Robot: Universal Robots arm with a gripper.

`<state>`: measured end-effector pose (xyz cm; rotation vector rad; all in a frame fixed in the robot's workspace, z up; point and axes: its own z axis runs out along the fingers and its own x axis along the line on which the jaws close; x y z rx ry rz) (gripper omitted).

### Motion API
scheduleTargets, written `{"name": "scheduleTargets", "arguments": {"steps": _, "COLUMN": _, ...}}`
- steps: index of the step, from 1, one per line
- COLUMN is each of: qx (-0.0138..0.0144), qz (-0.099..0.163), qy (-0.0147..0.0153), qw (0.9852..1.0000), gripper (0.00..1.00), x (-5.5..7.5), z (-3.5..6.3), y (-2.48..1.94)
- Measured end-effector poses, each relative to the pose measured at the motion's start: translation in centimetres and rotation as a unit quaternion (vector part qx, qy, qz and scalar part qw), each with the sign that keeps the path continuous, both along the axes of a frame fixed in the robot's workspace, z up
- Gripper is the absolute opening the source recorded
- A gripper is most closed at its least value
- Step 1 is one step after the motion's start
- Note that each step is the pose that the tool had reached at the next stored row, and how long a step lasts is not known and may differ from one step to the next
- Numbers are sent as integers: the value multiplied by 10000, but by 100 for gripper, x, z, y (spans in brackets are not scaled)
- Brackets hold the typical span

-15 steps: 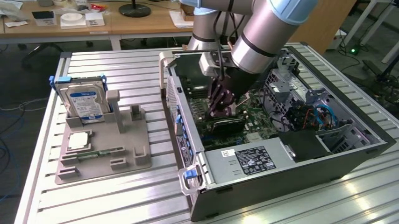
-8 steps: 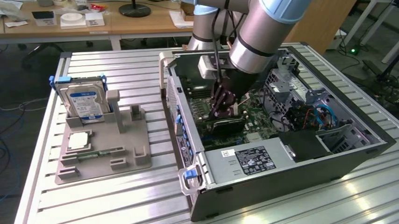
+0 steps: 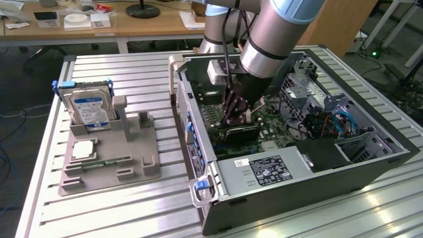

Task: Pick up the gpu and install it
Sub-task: 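Press down on the gpu until it lock into place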

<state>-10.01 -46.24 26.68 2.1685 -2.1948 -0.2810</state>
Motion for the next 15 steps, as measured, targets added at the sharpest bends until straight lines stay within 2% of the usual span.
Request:
{"name": "scheduleTargets", "arguments": {"steps": 3, "qx": 0, "qz": 37, "qy": -102, "qw": 9999, "gripper": 11, "x": -3, "z": 0, "y": 1}}
{"name": "scheduleTargets", "arguments": {"steps": 8, "qx": -1, "qz": 52, "qy": -322, "qw": 9995, "gripper": 11, "x": -46, "z": -2, "y": 1}}
{"name": "scheduleTargets", "arguments": {"steps": 9, "qx": -1, "qz": 53, "qy": -344, "qw": 9994, "gripper": 11, "x": -64, "z": -2, "y": 1}}
{"name": "scheduleTargets", "arguments": {"steps": 15, "qx": -1, "qz": 59, "qy": -355, "qw": 9994, "gripper": 11, "x": -182, "z": -5, "y": 1}}
